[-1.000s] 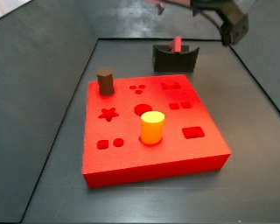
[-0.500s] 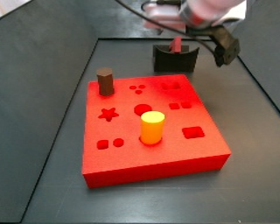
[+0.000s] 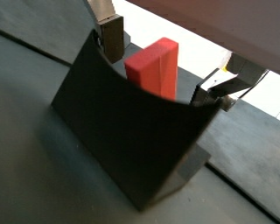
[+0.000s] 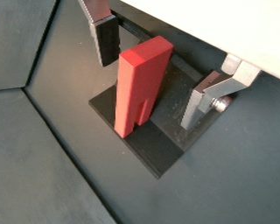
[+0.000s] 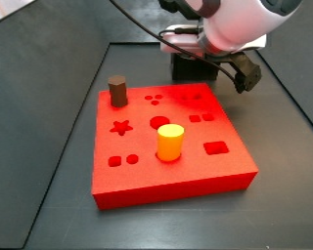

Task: Pick up the double-square object. Move up. Rotate the double-square object. Place the double-square object on the fixture. Regrasp the double-square object. Move to above the board. Insert the double-square object.
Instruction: Regrasp the double-square object, then move to above the board.

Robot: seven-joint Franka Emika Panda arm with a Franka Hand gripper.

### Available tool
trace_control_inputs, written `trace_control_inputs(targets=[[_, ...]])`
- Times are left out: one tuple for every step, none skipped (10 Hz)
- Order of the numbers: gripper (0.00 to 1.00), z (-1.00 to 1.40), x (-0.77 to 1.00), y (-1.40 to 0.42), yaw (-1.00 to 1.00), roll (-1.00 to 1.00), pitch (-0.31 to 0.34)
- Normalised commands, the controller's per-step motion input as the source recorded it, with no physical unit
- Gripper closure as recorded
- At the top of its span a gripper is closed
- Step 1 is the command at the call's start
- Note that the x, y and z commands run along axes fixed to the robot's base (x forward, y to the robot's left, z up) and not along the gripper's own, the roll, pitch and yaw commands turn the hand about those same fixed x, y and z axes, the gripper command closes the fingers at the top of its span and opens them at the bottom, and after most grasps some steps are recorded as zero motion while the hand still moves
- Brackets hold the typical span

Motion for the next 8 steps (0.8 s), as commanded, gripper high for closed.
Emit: trace_control_inputs(targets=[[0.0,-0.18,0.03,-0.01,0.0,0.05,0.008],[0.0,-0.17,0.01,-0.01,0.0,0.05,0.003],[0.0,-0.17,0.01,-0.01,0.0,0.05,0.003],[0.0,-0.17,0.01,-0.01,0.0,0.05,0.003],[1.0,0.0,0.0,0.0,0.0,0.0,0.0],[1.0,1.0,-0.06,0.05,0.0,0.1,0.027],[1.0,1.0,-0.06,0.05,0.0,0.09,0.024],[1.0,1.0,-0.07,0.04,0.0,0.04,0.021]])
